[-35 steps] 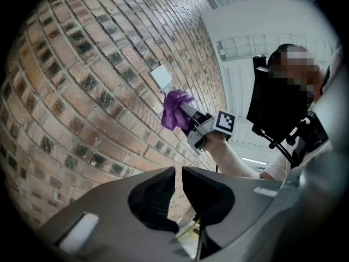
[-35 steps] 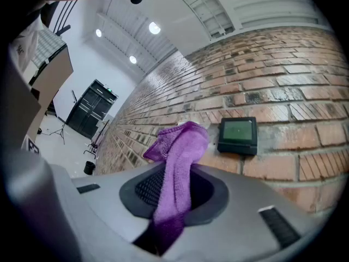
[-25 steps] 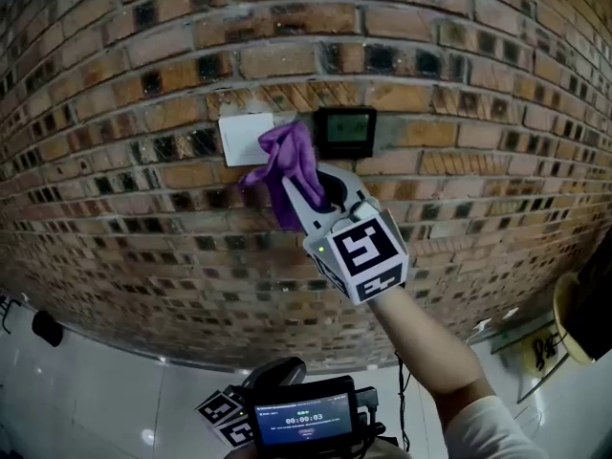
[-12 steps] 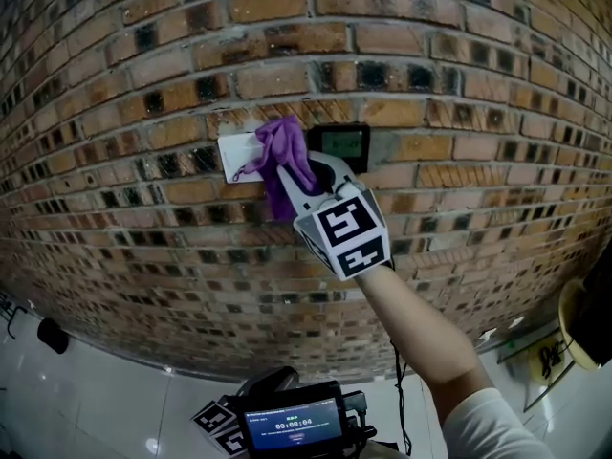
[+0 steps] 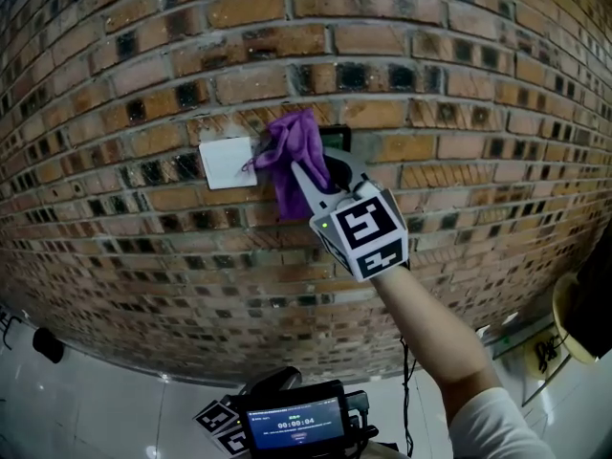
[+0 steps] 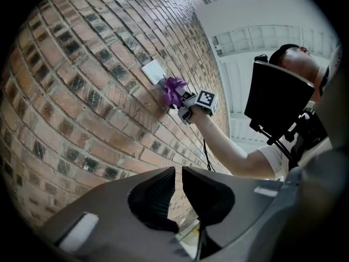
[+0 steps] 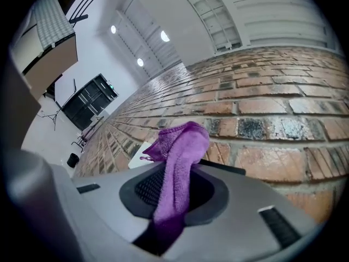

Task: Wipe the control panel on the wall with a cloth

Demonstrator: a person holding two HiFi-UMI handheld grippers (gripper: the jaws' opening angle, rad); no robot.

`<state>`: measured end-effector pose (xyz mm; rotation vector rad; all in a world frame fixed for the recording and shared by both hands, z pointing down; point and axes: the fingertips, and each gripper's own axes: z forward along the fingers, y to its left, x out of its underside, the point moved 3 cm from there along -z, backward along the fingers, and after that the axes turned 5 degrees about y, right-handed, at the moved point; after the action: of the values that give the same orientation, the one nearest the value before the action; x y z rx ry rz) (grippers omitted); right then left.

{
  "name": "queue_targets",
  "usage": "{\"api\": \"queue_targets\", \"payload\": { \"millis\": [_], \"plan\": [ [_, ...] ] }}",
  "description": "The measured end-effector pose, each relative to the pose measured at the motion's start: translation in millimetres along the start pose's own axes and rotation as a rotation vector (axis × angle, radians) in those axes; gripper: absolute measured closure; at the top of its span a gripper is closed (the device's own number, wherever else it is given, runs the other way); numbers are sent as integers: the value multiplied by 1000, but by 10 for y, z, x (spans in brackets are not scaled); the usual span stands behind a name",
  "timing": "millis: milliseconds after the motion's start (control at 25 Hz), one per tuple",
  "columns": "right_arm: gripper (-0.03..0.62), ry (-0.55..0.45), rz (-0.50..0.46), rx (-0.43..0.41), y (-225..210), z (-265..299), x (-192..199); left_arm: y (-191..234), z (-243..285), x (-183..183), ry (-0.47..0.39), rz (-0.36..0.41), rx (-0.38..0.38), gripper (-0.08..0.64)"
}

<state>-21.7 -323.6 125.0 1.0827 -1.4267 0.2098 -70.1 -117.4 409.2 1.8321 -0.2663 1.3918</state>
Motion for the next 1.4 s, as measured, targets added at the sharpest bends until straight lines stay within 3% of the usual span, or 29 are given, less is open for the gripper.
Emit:
{"api": "queue_targets", "payload": {
  "millis": [680,1120,1400],
  "plan": [
    [509,45,-22,107,-549,-470,207,-68,251,81,31,-15,57,526],
    [511,72,17,204,-895,-798,363,-75,275,113,47,-15,64,526],
    [511,27,21,250,-1003,-1004,191,-62,280,130,47,-22,69,526]
  ]
}}
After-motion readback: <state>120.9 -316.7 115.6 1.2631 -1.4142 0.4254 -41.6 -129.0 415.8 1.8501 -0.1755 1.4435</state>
